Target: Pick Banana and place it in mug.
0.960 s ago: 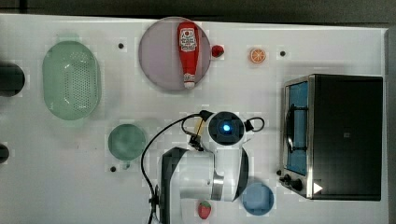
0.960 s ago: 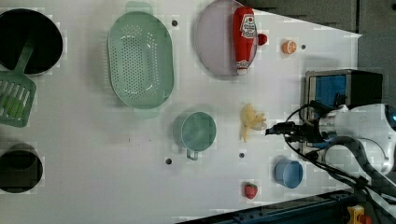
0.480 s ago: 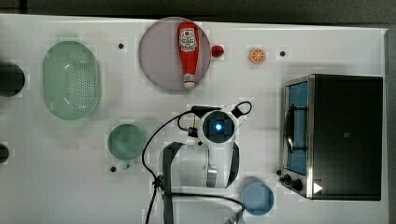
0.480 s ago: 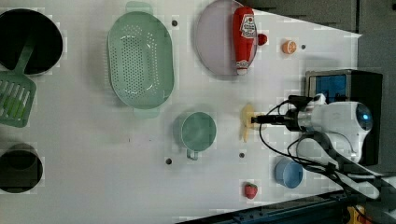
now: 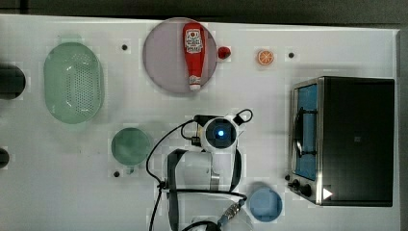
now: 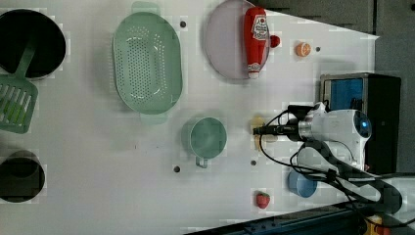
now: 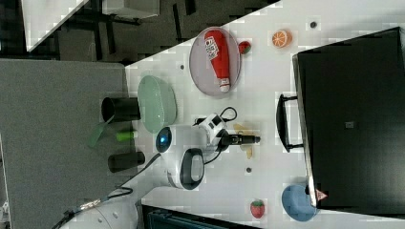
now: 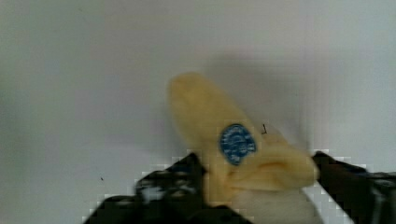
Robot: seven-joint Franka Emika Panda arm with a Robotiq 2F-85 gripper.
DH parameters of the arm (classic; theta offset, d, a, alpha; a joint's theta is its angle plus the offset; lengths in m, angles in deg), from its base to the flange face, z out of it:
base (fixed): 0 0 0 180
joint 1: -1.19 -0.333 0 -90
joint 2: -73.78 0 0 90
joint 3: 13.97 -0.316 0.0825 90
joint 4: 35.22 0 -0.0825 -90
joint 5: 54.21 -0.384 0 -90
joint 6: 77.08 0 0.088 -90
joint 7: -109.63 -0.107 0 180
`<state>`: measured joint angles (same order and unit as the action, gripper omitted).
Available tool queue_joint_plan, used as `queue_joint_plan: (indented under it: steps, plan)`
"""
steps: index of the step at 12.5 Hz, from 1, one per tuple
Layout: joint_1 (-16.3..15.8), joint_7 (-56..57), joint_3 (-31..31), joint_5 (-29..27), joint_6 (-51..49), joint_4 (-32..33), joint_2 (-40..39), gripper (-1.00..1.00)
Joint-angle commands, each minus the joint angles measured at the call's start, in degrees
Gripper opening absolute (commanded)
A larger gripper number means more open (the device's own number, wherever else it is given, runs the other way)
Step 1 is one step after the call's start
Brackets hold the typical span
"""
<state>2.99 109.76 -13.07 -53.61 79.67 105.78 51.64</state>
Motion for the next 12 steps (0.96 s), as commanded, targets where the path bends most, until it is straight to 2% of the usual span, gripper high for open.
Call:
queue_joint_plan:
  steps: [1, 3, 7, 12]
  plan:
    - [0.2, 2.2, 0.9, 0.0, 2.1, 0.5, 2.1, -0.04]
    - [0.2, 2.1, 1.1, -0.1, 1.6, 0.5, 3.7, -0.45]
    - [0.5, 2.1, 2.2, -0.2, -7.2, 0.6, 11.6, -0.46]
    - [0.4, 2.1, 2.2, -0.2, -22.1, -1.8, 28.1, -0.46]
